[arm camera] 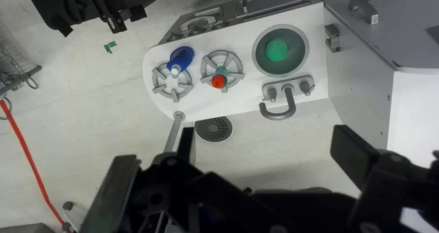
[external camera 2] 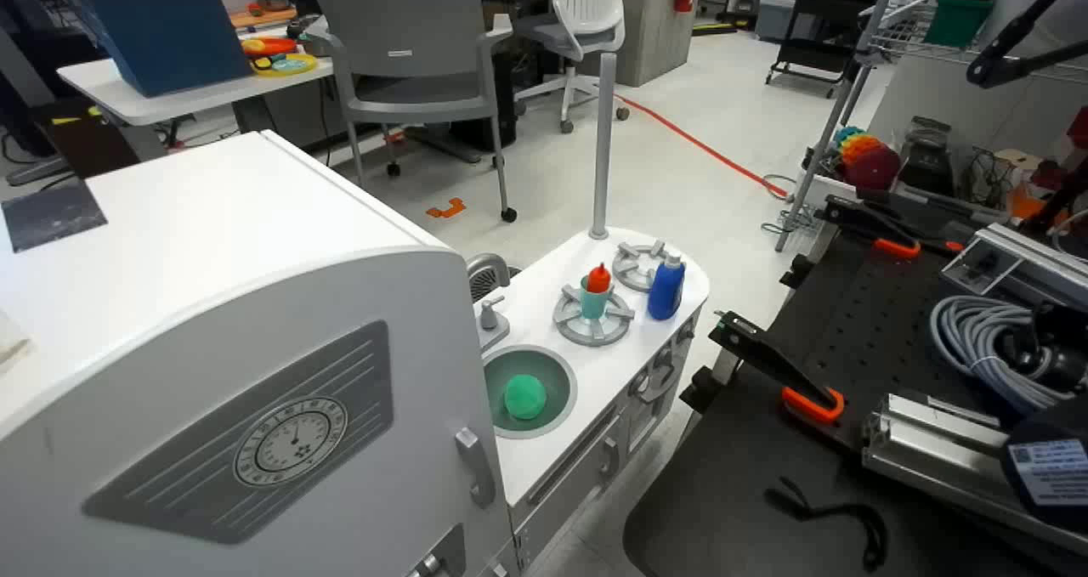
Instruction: Move the blue bottle backward
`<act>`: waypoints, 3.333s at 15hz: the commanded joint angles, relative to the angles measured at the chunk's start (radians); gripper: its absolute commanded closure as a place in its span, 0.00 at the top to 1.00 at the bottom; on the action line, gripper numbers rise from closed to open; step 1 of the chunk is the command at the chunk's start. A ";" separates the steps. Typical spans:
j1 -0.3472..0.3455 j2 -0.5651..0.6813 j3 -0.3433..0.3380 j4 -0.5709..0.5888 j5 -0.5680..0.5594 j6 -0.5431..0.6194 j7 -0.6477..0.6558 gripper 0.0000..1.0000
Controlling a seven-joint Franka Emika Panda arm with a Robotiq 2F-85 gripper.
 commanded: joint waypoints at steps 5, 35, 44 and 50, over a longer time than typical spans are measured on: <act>0.000 0.035 -0.042 -0.029 -0.063 0.071 -0.023 1.00; 0.049 1.403 -0.529 0.550 0.036 0.646 -0.223 1.00; 0.197 1.453 -0.698 0.548 -0.121 0.407 -0.221 1.00; 0.228 1.532 -0.753 0.626 -0.180 0.524 -0.177 1.00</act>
